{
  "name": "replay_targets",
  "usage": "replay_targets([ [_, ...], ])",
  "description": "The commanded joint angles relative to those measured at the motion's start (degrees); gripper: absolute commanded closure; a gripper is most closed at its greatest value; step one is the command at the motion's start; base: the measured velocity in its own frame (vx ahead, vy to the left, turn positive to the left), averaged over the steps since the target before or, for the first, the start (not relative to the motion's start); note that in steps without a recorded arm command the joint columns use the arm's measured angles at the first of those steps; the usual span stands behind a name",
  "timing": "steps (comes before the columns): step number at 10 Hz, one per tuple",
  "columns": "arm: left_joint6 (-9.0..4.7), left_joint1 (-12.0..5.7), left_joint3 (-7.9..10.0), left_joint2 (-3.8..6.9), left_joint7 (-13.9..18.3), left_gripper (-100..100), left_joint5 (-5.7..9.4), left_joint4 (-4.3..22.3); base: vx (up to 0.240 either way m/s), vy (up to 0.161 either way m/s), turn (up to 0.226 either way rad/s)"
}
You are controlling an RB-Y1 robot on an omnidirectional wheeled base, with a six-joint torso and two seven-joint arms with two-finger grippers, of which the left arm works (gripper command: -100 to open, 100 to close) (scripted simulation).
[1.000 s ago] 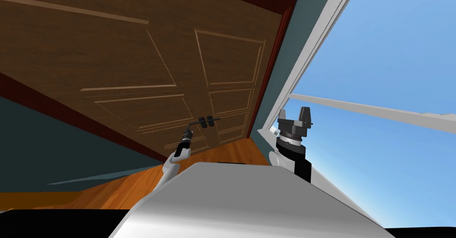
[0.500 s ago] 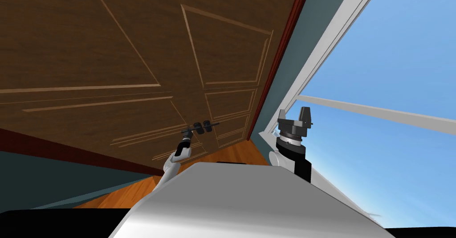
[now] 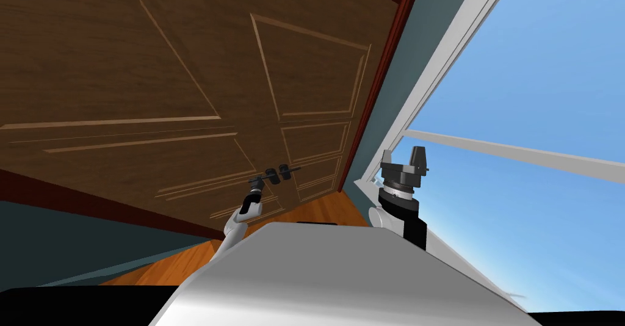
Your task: Pull the door open
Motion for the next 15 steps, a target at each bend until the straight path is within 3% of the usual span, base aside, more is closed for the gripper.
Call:
replay_targets([
  [1, -0.04, 0.05, 0.18, 0.13, 0.0, 100, 0.02, 0.0, 0.000, 0.000, 0.000],
  [2, -0.15, 1.00, 0.06, 0.99, 0.6, 100, 0.19, 0.0, -0.120, 0.003, -0.053],
  [5, -0.60, 1.92, -1.17, 2.12, 1.8, 100, 0.29, -0.5, -0.205, 0.012, -0.099],
  [11, -1.92, 3.32, -6.21, 4.24, 5.0, 100, 0.25, -2.4, -0.207, 0.042, -0.145],
  [12, -2.04, 3.41, -6.72, 4.40, 5.3, 100, 0.23, -2.6, -0.196, 0.042, -0.147],
  [13, -1.88, 3.68, -5.93, 4.57, 5.1, 100, 0.34, -2.5, -0.088, 0.016, -0.027],
  [15, -2.65, 4.78, -7.22, 5.52, 6.3, 100, 0.31, -3.1, -0.150, 0.025, -0.112],
])
